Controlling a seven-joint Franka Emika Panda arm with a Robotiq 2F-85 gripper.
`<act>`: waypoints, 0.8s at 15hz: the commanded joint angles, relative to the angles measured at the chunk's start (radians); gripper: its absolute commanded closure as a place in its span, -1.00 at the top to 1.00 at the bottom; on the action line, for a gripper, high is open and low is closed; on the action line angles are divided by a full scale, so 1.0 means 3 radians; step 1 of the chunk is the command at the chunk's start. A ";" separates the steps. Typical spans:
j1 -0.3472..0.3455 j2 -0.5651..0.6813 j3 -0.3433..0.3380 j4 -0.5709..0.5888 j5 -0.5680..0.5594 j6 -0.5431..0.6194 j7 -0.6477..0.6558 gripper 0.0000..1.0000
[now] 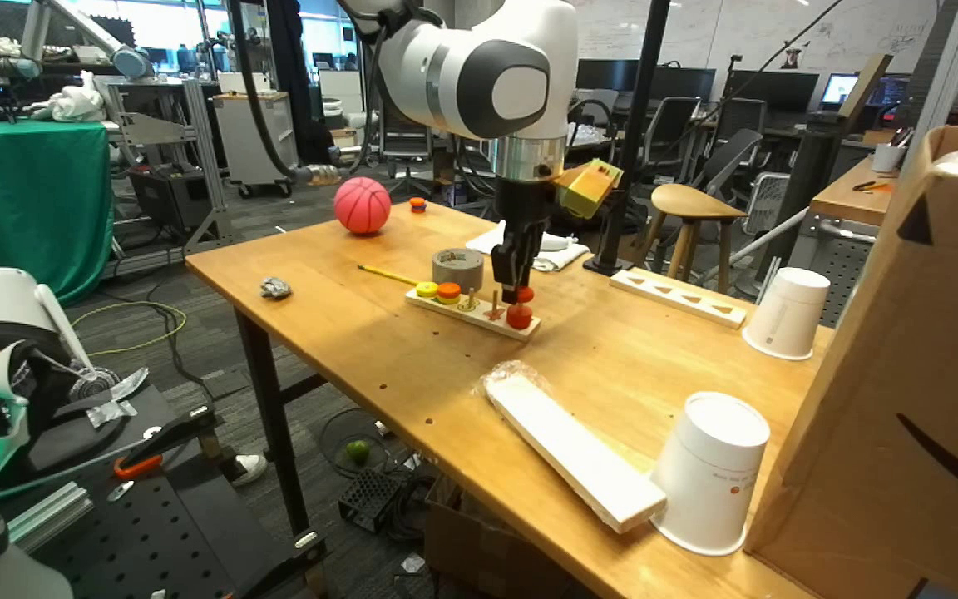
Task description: Move the right and middle blocks blocks to the first right position, respectively
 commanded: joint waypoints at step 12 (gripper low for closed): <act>-0.0015 -0.0161 0.0204 -0.0062 0.0263 0.0000 0.0023 1.00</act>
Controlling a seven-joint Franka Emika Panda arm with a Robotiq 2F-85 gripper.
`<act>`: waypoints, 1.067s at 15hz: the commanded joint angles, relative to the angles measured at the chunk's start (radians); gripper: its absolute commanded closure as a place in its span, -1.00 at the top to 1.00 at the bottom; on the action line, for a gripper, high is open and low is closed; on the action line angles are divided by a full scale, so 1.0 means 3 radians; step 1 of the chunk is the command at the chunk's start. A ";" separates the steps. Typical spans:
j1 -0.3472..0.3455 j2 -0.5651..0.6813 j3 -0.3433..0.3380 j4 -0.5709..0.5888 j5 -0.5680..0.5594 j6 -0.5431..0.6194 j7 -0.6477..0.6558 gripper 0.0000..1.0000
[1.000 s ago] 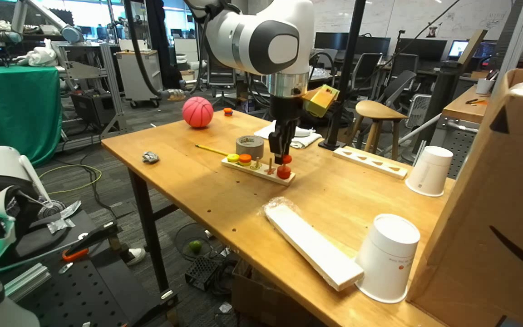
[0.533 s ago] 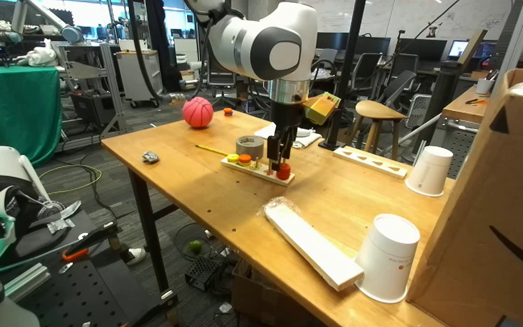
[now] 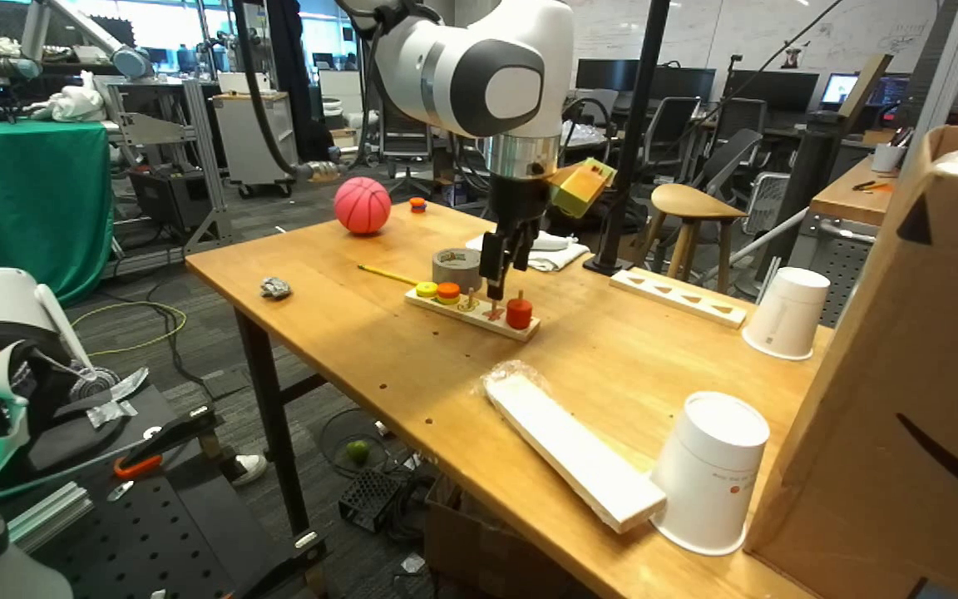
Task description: Move the right and middle blocks blocks to the first right position, respectively
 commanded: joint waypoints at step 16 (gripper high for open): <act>0.0253 -0.0161 0.0297 -0.0250 0.0225 0.0040 0.0304 1.00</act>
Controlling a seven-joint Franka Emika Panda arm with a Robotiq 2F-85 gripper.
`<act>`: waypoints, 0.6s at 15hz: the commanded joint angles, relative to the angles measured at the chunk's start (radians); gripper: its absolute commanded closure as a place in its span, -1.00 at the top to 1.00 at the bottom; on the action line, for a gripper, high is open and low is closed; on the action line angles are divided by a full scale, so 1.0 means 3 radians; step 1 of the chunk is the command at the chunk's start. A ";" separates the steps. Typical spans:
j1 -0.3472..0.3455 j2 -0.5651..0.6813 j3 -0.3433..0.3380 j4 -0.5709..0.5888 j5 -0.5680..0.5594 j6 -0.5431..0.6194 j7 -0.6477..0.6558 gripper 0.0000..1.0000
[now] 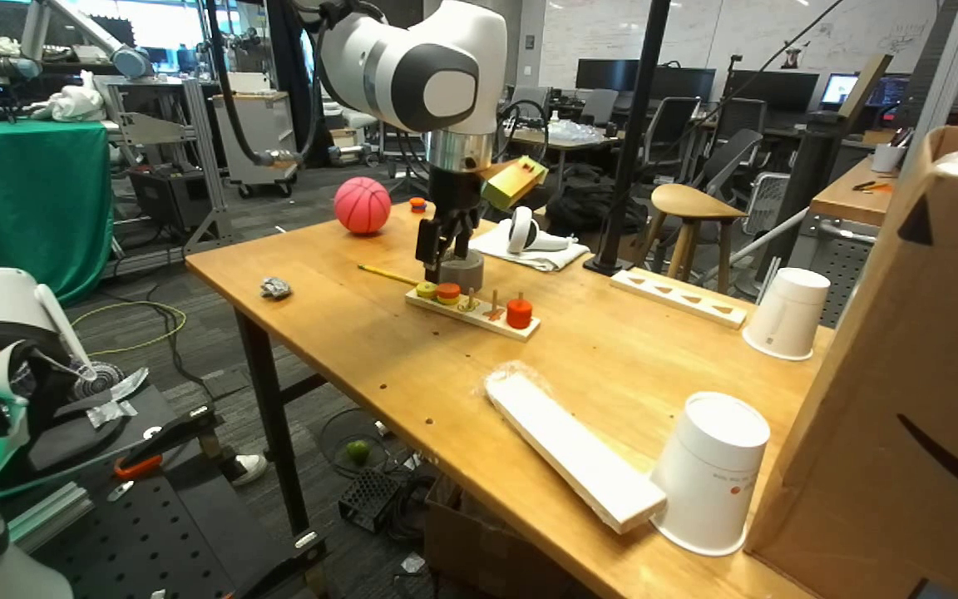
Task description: Move the right and middle blocks blocks to the first right position, respectively
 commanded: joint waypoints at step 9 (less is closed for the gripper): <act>0.0021 -0.0049 -0.0007 -0.0119 -0.0049 0.0032 0.0082 1.00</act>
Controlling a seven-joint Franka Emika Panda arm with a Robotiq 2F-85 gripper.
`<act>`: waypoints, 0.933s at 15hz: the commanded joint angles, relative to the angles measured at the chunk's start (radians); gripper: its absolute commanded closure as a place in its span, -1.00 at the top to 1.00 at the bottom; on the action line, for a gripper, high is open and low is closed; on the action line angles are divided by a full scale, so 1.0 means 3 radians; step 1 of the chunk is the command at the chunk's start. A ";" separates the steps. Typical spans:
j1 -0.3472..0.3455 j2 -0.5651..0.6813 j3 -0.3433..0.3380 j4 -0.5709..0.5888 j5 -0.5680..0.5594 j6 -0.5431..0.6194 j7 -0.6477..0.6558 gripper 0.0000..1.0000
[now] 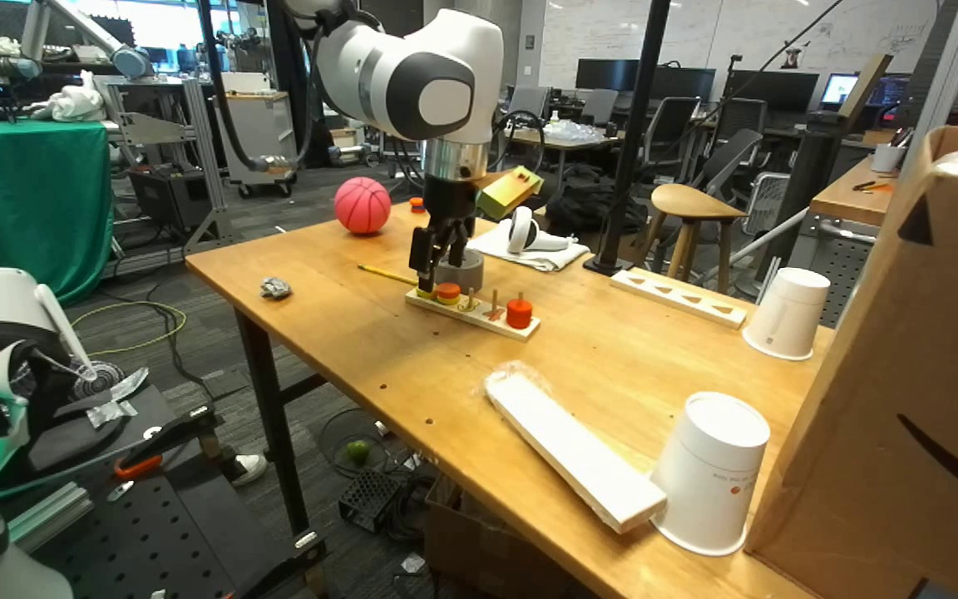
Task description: Move the right and middle blocks blocks to the first right position, respectively
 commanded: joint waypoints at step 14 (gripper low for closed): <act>0.0105 0.0134 -0.0005 0.0110 -0.0256 -0.0049 0.0199 1.00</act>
